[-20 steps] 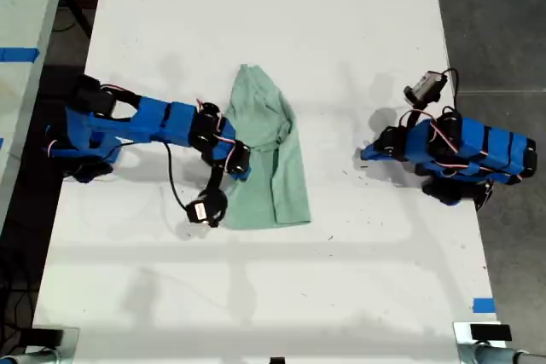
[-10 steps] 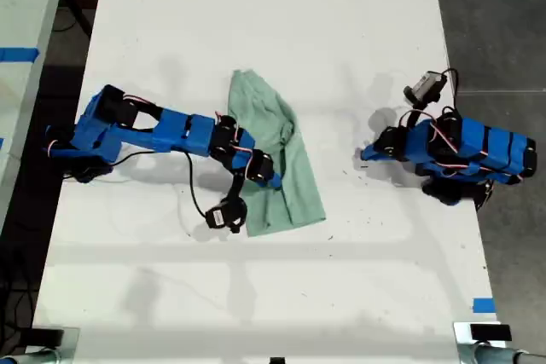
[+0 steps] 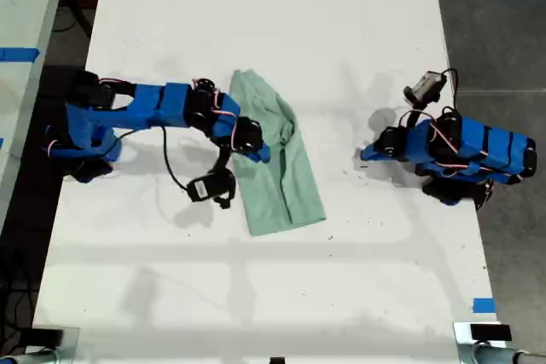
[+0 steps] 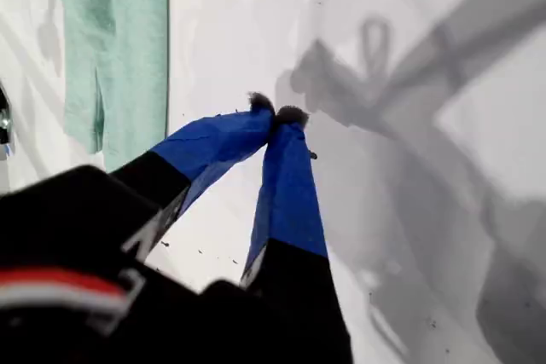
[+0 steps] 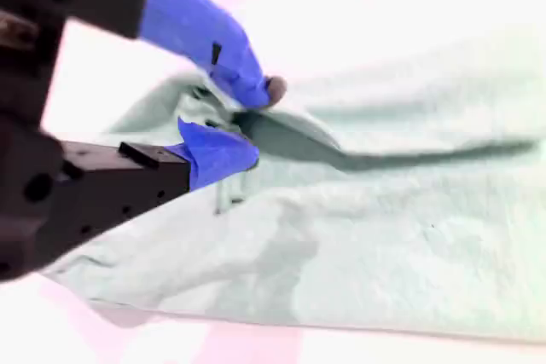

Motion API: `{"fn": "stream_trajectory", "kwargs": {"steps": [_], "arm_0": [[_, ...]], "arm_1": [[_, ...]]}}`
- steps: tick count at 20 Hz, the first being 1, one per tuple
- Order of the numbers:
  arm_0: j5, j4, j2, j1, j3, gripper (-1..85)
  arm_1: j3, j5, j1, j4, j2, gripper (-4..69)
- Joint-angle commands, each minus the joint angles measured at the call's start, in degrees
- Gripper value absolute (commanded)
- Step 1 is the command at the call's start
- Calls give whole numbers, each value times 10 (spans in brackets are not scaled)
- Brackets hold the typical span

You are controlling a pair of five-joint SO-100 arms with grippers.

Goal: Fold t shirt

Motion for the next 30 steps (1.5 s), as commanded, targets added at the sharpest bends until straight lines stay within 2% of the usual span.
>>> {"fn": "stream_trajectory", "kwargs": {"steps": [1, 3, 7, 9, 11, 13, 15, 30], "arm_0": [[9, 49, 252, -33, 76, -1], [9, 14, 422, -56, 271, -1], [21, -189, 780, -104, 788, -1], [21, -262, 941, -109, 992, -1], [60, -334, 1064, -105, 1158, -1], [76, -283, 1178, -113, 1180, -1], [64, -227, 1265, -156, 1211, -1], [59, -229, 1257, -163, 1213, -1]], "arm_1": [[18, 4, -6, 5, 6, 17], [18, 4, -6, 5, 6, 17], [19, 6, -6, 5, 6, 17], [19, 7, -6, 5, 6, 17], [19, 6, -3, 5, 6, 17], [20, 8, -4, 5, 6, 17], [20, 9, -3, 5, 6, 17], [20, 9, -2, 5, 6, 17]]}}
